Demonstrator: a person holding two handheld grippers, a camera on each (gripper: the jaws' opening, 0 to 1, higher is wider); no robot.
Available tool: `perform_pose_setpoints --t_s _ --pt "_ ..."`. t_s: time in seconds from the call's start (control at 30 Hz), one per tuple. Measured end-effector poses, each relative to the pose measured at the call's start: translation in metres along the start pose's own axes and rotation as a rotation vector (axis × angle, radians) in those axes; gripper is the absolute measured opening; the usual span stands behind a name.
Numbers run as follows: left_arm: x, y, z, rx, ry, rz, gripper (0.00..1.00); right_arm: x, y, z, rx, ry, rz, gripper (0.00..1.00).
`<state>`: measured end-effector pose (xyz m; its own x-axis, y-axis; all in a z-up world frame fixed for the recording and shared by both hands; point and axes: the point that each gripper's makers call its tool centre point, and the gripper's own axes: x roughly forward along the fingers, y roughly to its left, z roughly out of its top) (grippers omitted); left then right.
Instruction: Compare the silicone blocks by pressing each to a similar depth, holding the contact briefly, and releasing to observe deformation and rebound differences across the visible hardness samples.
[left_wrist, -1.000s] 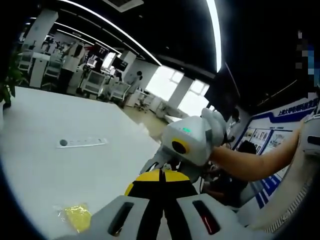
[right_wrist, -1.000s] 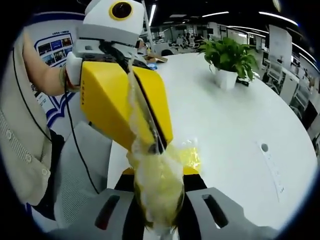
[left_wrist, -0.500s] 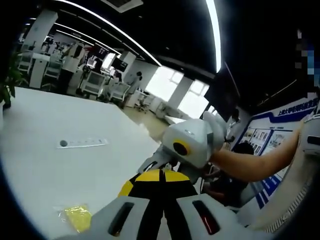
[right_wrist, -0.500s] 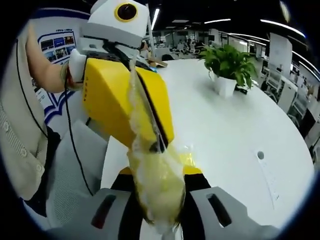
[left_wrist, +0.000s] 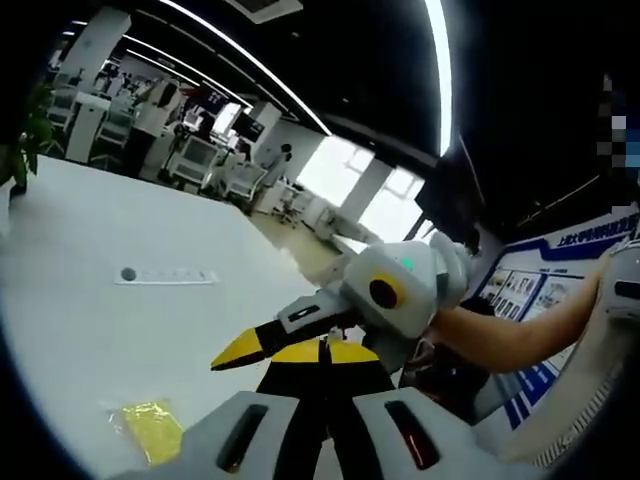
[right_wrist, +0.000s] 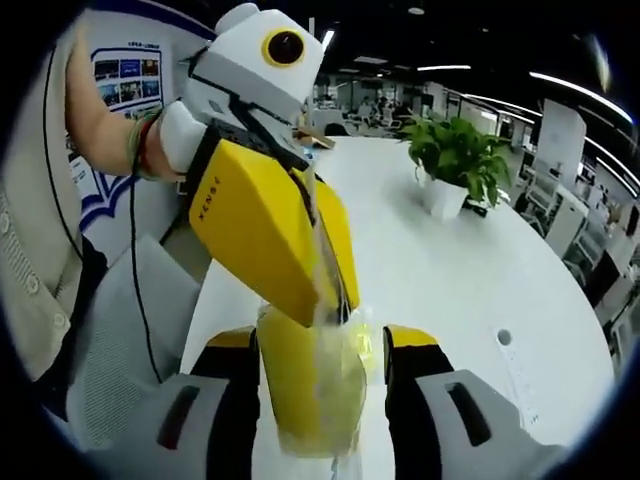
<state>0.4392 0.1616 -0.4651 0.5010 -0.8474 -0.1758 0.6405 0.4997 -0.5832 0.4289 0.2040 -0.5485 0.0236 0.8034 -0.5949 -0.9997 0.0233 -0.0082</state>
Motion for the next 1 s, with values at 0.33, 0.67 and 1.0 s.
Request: perform_pose_setpoints --t_s 0.33,0.67,1.0 --pt "0.002 0.004 -0.001 -0.013 0.0 -0.002 0.0 -0.02 -0.001 0.004 0.001 -0.024 -0.078 0.66" --pt "0.005 0.006 -0.005 -0.024 0.008 0.002 0.0 -0.058 0.0 0.01 0.014 -0.122 -0.233 0.72" --pt "0.005 0.012 -0.008 -0.032 -0.005 0.024 0.0 -0.096 0.005 -0.009 0.17 -0.263 -0.434 0.71"
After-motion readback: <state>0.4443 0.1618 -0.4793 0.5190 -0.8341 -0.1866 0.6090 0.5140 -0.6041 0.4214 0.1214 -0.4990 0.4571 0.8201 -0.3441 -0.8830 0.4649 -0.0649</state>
